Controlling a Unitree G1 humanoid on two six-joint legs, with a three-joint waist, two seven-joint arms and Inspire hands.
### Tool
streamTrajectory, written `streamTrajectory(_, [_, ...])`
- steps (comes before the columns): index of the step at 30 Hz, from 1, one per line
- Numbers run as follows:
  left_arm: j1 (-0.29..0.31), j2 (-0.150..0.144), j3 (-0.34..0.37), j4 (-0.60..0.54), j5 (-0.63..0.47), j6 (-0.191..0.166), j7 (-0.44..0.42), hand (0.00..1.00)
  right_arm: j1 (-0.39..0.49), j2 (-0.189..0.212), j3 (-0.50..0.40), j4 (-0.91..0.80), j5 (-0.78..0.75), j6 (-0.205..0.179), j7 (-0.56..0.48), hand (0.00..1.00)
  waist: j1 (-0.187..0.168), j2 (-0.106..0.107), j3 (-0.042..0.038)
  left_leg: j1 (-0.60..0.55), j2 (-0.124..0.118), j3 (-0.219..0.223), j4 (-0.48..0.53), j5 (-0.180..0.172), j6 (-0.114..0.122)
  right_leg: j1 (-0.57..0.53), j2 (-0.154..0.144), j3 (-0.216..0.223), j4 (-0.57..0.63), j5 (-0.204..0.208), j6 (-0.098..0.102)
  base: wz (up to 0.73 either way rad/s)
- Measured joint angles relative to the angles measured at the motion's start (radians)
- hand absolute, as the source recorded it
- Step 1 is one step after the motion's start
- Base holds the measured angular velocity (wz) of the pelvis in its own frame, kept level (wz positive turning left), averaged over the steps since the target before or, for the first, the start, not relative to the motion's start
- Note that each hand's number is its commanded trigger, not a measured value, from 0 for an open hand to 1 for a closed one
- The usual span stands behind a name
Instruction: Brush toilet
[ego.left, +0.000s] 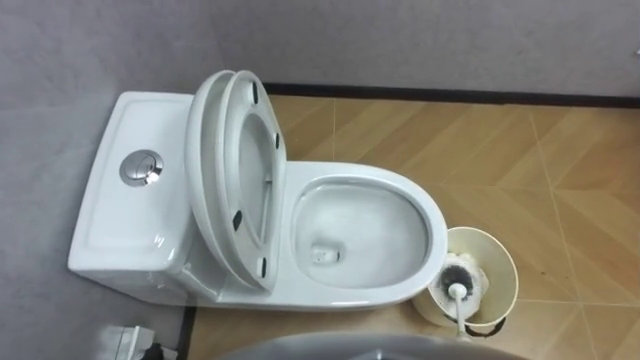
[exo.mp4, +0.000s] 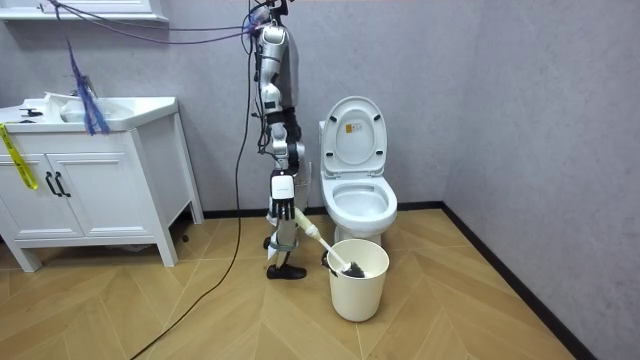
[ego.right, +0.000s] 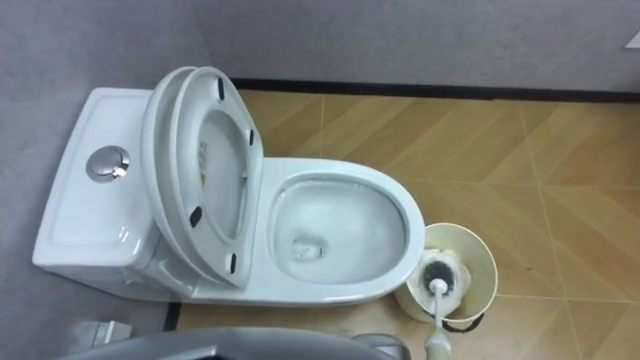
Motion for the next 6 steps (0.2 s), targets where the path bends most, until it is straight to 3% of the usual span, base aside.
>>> streamTrajectory(6, [0.0,-0.001,-0.001,0.0,-0.001,0.001,-0.002,0.0,0.0,0.0,0.002,0.001,0.004,0.011,0.0,0.0,0.002,0.0,0.0001,0.001,0.0,0.009,0.0,0.0,0.0,-0.004,0.002,0.019,-0.001,0.0,0.0,-0.02])
